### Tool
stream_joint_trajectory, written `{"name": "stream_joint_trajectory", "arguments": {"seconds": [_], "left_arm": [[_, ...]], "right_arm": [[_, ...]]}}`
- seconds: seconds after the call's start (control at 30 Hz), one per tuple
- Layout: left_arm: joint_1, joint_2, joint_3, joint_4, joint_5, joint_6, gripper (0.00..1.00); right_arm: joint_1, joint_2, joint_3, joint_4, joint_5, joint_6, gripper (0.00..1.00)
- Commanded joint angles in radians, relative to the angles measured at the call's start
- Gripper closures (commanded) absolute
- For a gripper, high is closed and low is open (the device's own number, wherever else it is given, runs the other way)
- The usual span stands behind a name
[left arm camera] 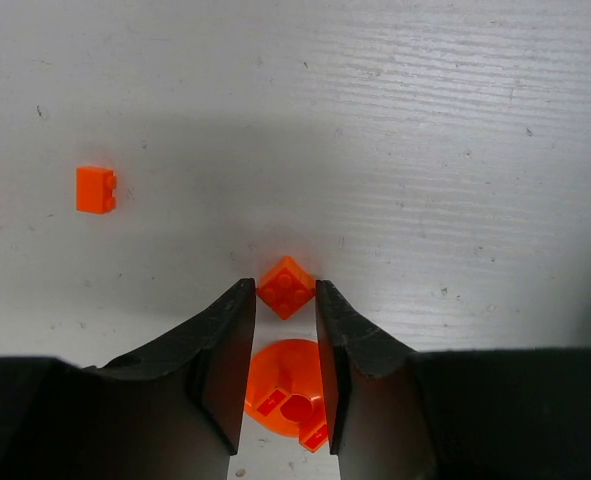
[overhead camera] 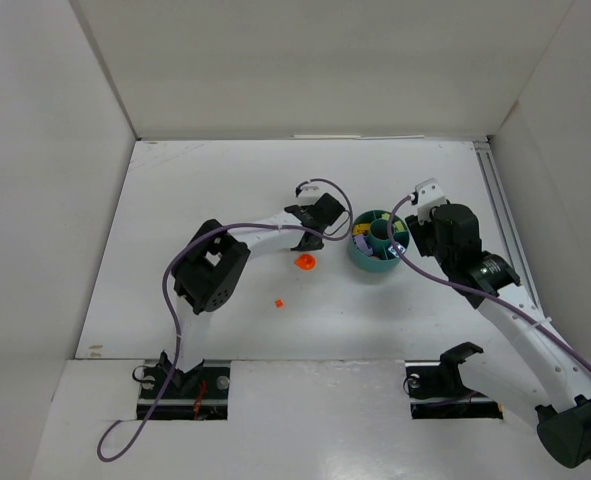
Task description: Sort the legos into containers by color
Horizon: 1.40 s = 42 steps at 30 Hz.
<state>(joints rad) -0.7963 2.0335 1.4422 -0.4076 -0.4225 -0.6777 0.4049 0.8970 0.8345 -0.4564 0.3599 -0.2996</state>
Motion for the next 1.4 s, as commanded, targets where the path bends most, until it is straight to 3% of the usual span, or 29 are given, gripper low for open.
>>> {"name": "stream_joint_trajectory", "arguments": {"seconds": [0.0, 0.27, 0.53, 0.67, 0.83, 1.0, 1.37], "left_arm": [[0.008, 0.004, 0.011, 0.001, -0.01, 0.001, 0.73], [0.008, -0.029, -0.023, 0.001, -0.001, 0.001, 0.86], [-0.004, -0.139, -0.023, 0.045, -0.01, 0.039, 0.87], [-0.041, -0.214, -0.014, 0.107, -0.033, 0.127, 0.87], [-0.089, -0.282, 0.004, 0.248, 0.079, 0.24, 0.87], [-0.145, -0.271, 0.065, 0.32, 0.16, 0.313, 0.87], [-0.201, -0.151, 0.201, 0.283, 0.232, 0.372, 0.87]], "right_arm": [[-0.008, -0.004, -0.003, 0.042, 0.013, -0.001, 0.47], [-0.008, -0.013, -0.003, 0.042, 0.013, -0.001, 0.47], [-0.008, -0.049, -0.003, 0.042, 0.025, 0.008, 0.47], [-0.017, -0.093, -0.012, 0.021, 0.111, 0.066, 0.45], [-0.026, -0.154, -0.012, -0.076, 0.31, 0.191, 0.4], [-0.035, -0.224, -0.035, -0.067, 0.324, 0.203, 0.37], [-0.035, -0.233, -0.035, -0.067, 0.324, 0.203, 0.34]]}}
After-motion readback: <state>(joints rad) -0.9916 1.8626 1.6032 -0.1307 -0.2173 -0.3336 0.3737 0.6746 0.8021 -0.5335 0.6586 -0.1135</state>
